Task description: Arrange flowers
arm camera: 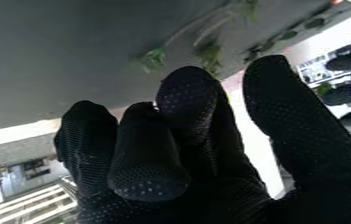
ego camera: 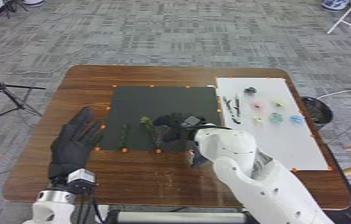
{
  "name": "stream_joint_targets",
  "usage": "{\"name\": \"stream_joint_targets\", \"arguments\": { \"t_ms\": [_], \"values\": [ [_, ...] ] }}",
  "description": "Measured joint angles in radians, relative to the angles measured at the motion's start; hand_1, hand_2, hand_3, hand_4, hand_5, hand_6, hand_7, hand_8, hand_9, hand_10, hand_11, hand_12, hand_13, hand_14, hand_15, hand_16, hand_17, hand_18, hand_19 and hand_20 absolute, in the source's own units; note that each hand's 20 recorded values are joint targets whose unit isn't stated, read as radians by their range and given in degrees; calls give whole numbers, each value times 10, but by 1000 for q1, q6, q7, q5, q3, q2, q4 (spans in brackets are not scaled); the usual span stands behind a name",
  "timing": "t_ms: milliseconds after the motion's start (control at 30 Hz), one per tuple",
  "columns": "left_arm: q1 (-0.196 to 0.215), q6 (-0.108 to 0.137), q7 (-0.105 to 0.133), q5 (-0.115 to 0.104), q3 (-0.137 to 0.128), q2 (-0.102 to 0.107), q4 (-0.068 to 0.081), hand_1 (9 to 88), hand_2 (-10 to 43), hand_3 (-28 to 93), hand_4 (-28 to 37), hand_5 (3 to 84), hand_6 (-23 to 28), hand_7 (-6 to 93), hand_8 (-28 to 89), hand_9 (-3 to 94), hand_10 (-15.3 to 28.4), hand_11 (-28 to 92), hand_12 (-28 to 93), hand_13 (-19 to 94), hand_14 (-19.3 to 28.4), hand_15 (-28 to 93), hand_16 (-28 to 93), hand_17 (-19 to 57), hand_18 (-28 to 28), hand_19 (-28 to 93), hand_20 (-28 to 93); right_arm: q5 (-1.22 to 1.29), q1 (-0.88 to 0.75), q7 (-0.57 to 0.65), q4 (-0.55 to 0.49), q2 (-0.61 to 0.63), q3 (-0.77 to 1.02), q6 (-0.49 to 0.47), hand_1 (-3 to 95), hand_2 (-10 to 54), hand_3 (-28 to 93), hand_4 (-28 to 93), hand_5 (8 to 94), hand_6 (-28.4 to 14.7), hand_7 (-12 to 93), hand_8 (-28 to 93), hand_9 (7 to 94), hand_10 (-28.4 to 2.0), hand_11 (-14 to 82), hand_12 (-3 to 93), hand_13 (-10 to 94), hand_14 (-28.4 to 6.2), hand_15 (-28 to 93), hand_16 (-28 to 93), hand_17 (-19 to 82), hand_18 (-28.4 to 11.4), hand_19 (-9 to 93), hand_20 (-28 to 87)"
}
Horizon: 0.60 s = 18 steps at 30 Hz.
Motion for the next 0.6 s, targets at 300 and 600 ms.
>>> {"name": "stream_joint_targets", "arguments": {
  "t_ms": [300,600],
  "values": [
    [-31,4,-4,0,6,-1,14,226,-74,670,-283,221,22,227,-116,170,95,127,197,143,138,77,91,-187,205,355,67,13,3,-9,-6,-4,22,115,277,29,772,-210,453,-25,133,-93,744,-139,630,302,810,-54,845,309,515,-206,932,695],
    [17,10,6,0,-3,-8,-15,226,-74,670,-283,222,23,228,-115,170,95,127,196,144,138,77,90,-187,205,356,67,-30,72,225,22,67,45,318,557,-16,126,-169,675,-25,533,-150,768,-122,628,302,810,-49,841,308,512,-182,932,698]
  ]
}}
